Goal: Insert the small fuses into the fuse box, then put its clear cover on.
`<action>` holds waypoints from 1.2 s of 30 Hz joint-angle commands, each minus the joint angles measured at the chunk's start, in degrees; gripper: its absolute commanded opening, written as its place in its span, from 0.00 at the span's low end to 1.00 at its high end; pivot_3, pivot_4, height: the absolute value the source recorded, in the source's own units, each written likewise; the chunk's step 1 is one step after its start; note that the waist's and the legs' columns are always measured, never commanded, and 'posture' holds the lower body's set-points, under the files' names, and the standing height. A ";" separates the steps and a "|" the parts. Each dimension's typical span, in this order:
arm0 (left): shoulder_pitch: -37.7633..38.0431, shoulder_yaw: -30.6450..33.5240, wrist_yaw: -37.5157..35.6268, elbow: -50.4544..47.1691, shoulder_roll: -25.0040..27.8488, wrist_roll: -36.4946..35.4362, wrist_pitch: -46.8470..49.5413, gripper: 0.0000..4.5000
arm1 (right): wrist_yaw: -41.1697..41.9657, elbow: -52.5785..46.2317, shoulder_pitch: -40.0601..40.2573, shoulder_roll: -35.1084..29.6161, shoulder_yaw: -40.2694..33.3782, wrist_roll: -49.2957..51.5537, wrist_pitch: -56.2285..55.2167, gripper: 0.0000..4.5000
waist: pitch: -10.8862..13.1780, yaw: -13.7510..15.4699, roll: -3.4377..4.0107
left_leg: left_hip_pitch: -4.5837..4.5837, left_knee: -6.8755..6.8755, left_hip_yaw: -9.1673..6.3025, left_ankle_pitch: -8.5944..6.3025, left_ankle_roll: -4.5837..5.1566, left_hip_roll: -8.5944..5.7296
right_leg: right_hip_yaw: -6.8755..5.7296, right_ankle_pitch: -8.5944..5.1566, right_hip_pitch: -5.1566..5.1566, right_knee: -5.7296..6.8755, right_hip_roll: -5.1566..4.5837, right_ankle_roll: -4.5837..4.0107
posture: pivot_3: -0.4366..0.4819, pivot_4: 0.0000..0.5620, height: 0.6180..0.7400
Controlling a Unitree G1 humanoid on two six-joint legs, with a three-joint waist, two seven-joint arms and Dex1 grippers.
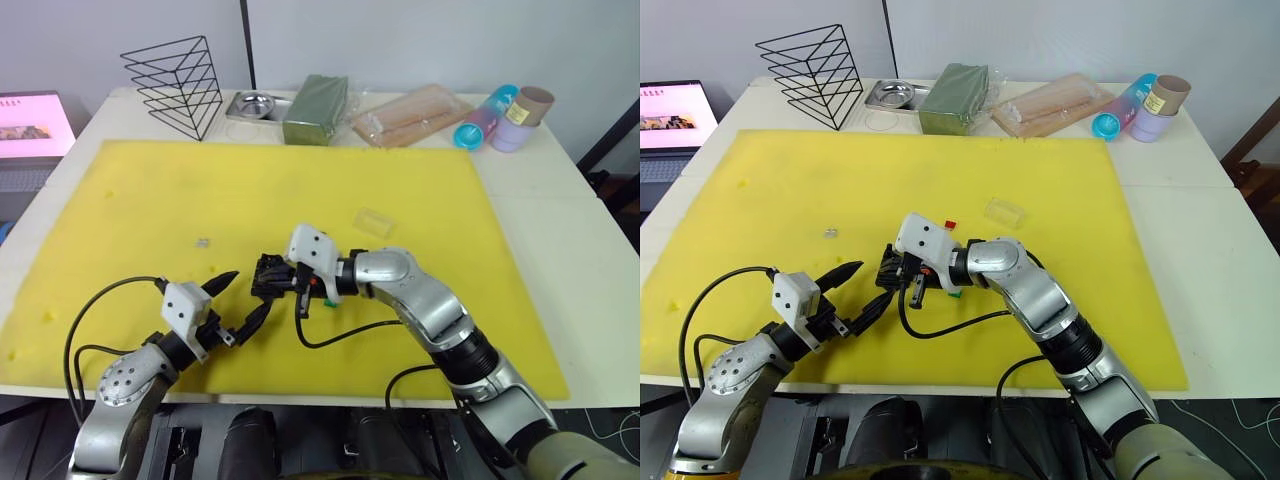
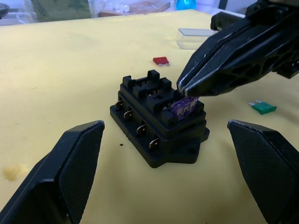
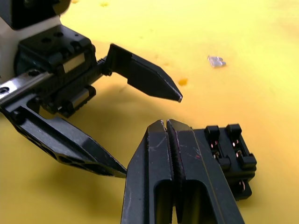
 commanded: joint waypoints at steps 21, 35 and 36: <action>0.22 -0.57 0.12 -1.63 -0.02 -0.54 -0.22 1.00 | -1.94 4.39 2.75 -1.43 2.38 -3.64 -1.56 0.01 | -0.21 0.09 -0.02 | 0.13 -0.01 0.00 0.00 0.00 0.00 | 0.00 0.00 0.15 0.00 -0.01 -0.01 | 0.48 0.27 1.00; 2.43 3.24 0.10 -5.51 1.98 -4.06 2.61 1.00 | 1.89 -9.10 0.46 0.01 -7.59 8.72 -1.03 0.01 | -0.20 -0.04 -0.02 | 0.01 -0.05 -0.05 0.00 0.00 0.00 | -0.01 -0.01 0.00 -0.02 0.01 -0.01 | 0.48 0.27 1.00; 2.93 4.20 0.10 -6.38 2.75 -4.88 3.62 1.00 | 2.23 -9.61 0.36 -0.85 -7.75 8.84 -0.66 0.01 | -0.19 -0.03 -0.02 | 0.01 -0.06 -0.04 0.00 0.00 0.00 | -0.01 -0.01 0.01 -0.03 0.01 -0.01 | 0.48 0.27 1.00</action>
